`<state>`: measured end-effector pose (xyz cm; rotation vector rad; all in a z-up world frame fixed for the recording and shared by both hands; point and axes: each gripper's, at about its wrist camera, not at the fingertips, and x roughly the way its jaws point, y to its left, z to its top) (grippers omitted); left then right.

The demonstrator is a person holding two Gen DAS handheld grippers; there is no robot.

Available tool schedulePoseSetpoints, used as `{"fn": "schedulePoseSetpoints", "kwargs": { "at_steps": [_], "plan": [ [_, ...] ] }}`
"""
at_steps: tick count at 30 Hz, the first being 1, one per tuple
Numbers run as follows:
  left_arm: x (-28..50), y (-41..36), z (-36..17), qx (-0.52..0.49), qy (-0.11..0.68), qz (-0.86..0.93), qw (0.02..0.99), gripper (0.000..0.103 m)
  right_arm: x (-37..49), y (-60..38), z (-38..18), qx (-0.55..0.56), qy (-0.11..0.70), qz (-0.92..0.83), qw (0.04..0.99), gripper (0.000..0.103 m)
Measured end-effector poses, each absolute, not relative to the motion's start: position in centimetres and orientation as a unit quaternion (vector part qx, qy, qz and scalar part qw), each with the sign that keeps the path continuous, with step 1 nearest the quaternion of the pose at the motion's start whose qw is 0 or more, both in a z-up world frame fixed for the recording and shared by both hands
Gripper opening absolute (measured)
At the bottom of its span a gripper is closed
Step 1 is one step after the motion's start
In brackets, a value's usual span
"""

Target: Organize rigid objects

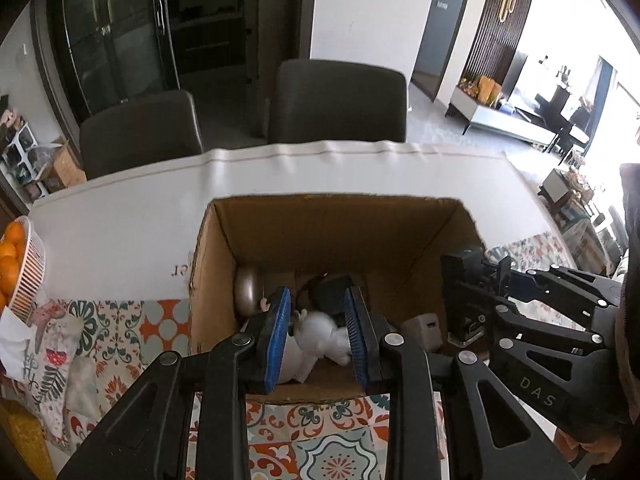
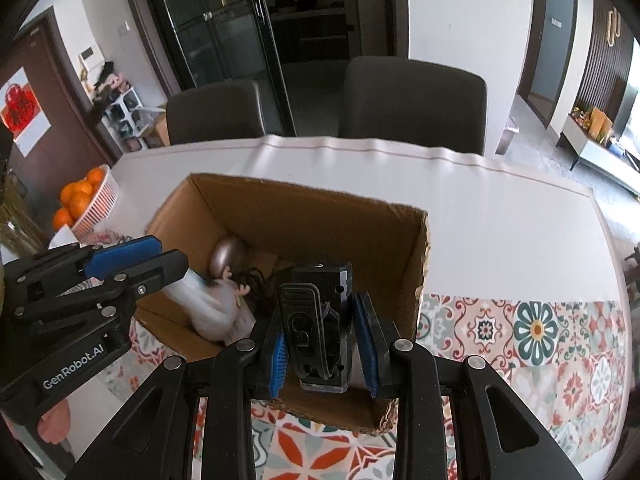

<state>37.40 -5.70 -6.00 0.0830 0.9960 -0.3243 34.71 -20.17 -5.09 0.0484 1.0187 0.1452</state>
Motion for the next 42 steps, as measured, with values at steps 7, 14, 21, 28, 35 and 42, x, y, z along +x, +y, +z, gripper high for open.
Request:
{"fn": "schedulePoseSetpoints", "kwargs": {
  "at_steps": [7,14,21,28,35,42],
  "plan": [
    [36.4,-4.6,-6.0,0.063,0.461,-0.105,0.879,0.058,35.0,-19.8,-5.8,0.016,0.495,0.063,0.867,0.031],
    [35.1,-3.1,-5.1,0.072,0.446,-0.058,0.89,0.072,34.7,-19.7,-5.3,0.01,0.49,0.039,0.871,0.04],
    [32.6,-2.4,-3.1,0.064,0.42,-0.039,0.904,0.084,31.9,-19.9,-2.5,0.011,0.459,0.001,0.888,0.057],
    [27.9,-1.8,-0.3,0.058,0.371,-0.008,0.927,0.097,26.9,-20.3,1.0,0.002,0.413,-0.031,0.91,0.074],
    [22.9,-1.5,2.7,0.059,0.331,-0.007,0.942,0.103,21.6,-20.4,4.4,-0.012,0.365,-0.05,0.93,0.084],
    [18.5,-1.1,4.3,0.057,0.311,-0.009,0.949,0.103,17.4,-20.3,6.3,-0.012,0.341,-0.055,0.939,0.087]
  ]
}}
